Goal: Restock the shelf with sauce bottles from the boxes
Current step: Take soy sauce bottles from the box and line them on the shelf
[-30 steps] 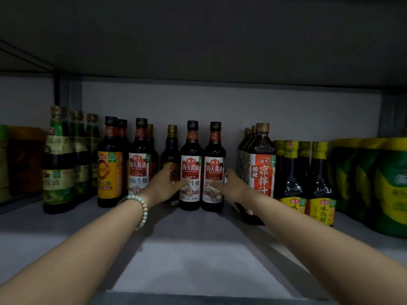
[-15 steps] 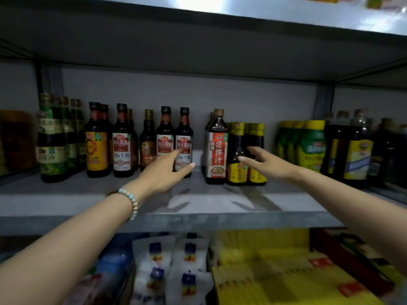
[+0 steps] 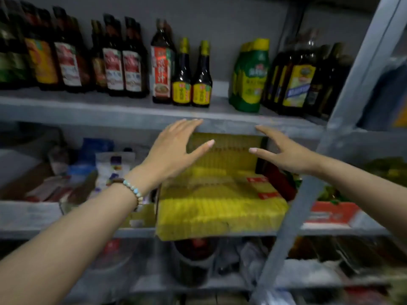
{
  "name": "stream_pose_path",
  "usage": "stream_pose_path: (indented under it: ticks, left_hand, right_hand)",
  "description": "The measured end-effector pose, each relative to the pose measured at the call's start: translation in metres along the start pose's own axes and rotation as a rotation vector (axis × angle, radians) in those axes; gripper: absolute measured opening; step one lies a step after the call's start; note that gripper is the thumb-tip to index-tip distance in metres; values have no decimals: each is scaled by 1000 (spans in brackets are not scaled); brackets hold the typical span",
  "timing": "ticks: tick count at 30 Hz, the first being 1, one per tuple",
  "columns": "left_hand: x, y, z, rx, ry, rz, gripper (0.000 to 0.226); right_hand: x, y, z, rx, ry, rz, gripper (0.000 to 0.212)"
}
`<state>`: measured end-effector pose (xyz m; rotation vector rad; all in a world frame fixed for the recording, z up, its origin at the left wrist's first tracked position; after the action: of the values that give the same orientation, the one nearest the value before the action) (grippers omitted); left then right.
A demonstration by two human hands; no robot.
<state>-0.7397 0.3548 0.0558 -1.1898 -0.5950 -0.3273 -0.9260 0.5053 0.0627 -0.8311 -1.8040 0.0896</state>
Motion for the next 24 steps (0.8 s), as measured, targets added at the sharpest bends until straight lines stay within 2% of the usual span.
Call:
stream_pose_path:
  ticks: [2,6,12,18,22,24]
  left_hand:
    - [-25,22,21,-7,14,-18,77]
    - [-87,77,44,-3,31,-203,79]
    - [-186,171,16,-1,-19,-510,76]
    - [-271,274,-36,201,41,-747,74]
    - [-323,348,-60,301,102,-842,66]
    - [-352,389,-73,390,124,-904,72]
  right_hand:
    - [-5,25,27,33,-3,-21,81]
    - [-48,74,80,4,54,-165,83]
    - [-150,135,145,-115,62,-330,79]
    - [-265,193,201,-308,13,-509,80]
    - [-339,242,234,-401,-66,-514,76]
    - [-378,267,247,-435,-102,-532,83]
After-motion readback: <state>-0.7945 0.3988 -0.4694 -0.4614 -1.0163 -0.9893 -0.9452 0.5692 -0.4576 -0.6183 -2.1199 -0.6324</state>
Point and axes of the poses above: each hand's wrist, its own y-axis away from the middle knuckle, its own x-axis out of the back of the hand, z = x × y, the point moved 5 cm from there along -y, towards the middle knuckle, and after that the axes turned 15 degrees about z, right-handed, at the moved point
